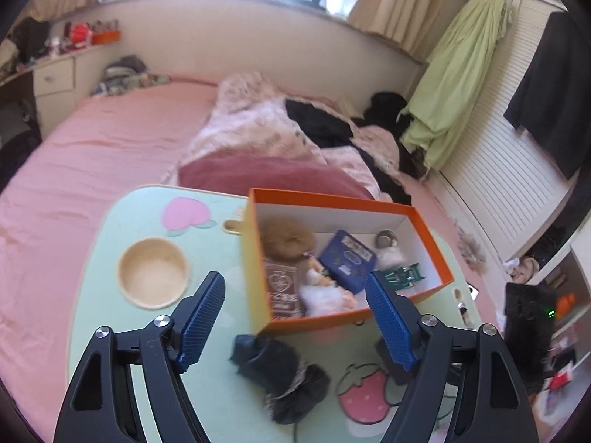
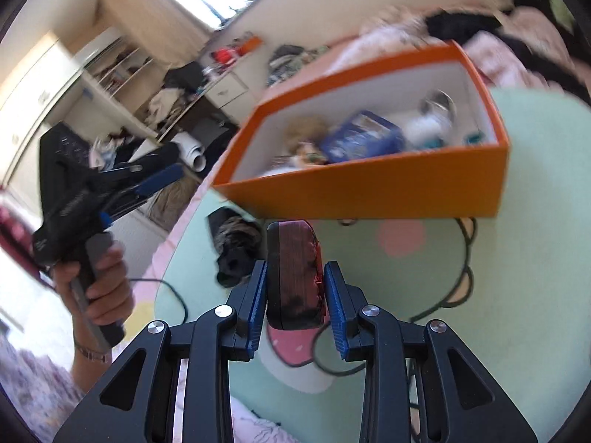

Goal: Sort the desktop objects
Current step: 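Release black bag on table with left tool while right tool lifts maroon pouch out, then grasp the brown fur ball inside the orange box with left tool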

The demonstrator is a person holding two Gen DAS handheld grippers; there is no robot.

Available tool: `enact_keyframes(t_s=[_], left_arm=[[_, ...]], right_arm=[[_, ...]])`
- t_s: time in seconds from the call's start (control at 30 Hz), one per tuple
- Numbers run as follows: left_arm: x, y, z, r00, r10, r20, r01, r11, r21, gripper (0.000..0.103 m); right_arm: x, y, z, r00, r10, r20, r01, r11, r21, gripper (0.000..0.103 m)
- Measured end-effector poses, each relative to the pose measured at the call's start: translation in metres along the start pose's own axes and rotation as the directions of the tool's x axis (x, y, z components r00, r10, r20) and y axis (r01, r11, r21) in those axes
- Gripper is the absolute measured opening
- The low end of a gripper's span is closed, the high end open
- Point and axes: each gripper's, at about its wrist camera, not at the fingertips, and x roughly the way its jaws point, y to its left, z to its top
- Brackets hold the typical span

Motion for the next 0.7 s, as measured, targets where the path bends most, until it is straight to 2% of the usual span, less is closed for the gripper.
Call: enact_keyframes(t_s=[0.07,0.17,0.23,0.3,0.4,0.47,0.53,0.7], left_arm=[[0.013,-0.009,0.008,0.999,0.013,-0.046,-0.012,1.0,0.023,0.063],[0.037,-0.023,0.014,0.99,0.081,-0.112,-0.071,0.994,0.088,0.048],[0.054,-0.032,0.017,0.984,0.104,-0.148,-0.086,0.989,0.121,0.039],[0.066,-0.039,0.019,0.979,0.108,-0.174,-0.084,0.986,0.141,0.036],[0.086,-0.048,0.026,0.964,0.179,-0.195,-0.146,0.974,0.172,0.036],[0.101,-0.053,0.031,0.931,0.312,-0.189,-0.27,0.938,0.218,0.037],[0.113,-0.059,0.034,0.905,0.385,-0.182,-0.331,0.905,0.268,0.037],[0.142,-0.061,0.037,0.875,0.405,-0.264,-0.322,0.896,0.307,0.04]], right_arm=[[0.002,-0.008,0.002,1.0,-0.031,0.005,0.031,0.999,0.023,0.034],[0.002,-0.02,0.004,0.999,-0.051,0.01,0.05,0.996,0.073,0.035],[-0.003,-0.025,0.003,0.997,-0.072,0.027,0.069,0.993,0.094,0.04],[-0.012,-0.028,-0.001,0.992,-0.108,0.061,0.102,0.99,0.095,0.042],[-0.027,-0.028,-0.003,0.981,-0.141,0.133,0.13,0.988,0.084,0.051],[-0.032,-0.027,-0.005,0.976,-0.144,0.161,0.133,0.988,0.076,0.055],[-0.033,-0.027,-0.006,0.976,-0.143,0.167,0.133,0.989,0.07,0.055],[-0.028,-0.029,-0.005,0.977,-0.14,0.158,0.131,0.989,0.071,0.055]])
